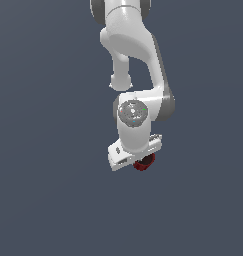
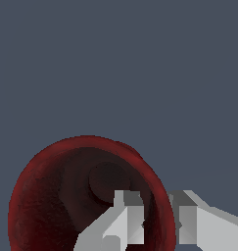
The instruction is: Pick up the object and move it to a goal position.
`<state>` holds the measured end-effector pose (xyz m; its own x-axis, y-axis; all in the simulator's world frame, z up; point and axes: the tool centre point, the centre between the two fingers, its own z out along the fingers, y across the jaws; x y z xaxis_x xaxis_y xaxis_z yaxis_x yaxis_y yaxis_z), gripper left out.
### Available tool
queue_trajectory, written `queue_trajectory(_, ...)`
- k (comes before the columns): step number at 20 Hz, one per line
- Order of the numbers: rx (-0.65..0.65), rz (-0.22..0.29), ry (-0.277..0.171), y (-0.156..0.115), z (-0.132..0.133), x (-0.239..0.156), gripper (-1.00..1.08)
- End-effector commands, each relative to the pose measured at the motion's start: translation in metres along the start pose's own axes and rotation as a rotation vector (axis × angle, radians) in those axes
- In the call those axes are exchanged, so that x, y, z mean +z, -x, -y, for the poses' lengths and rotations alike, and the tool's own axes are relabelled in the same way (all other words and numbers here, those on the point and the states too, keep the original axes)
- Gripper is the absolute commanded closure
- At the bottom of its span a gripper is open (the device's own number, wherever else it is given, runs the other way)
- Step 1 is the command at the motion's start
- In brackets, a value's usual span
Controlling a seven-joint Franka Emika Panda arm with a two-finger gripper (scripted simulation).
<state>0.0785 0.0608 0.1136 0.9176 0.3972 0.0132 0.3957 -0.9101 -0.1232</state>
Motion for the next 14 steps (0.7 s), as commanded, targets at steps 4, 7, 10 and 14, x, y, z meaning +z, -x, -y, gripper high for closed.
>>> queue_trajectory(4,-0.001,-0.004,0.002,0.019,0.012,-0.04,1.08)
queue_trajectory(7,-0.001,-0.004,0.003,0.032,0.02,-0.064,1.08)
queue_trajectory(10,-0.001,-0.004,0.003,0.045,0.028,-0.088,1.08)
queue_trajectory(14,-0.001,-0.004,0.003,0.064,0.039,-0.123,1.08)
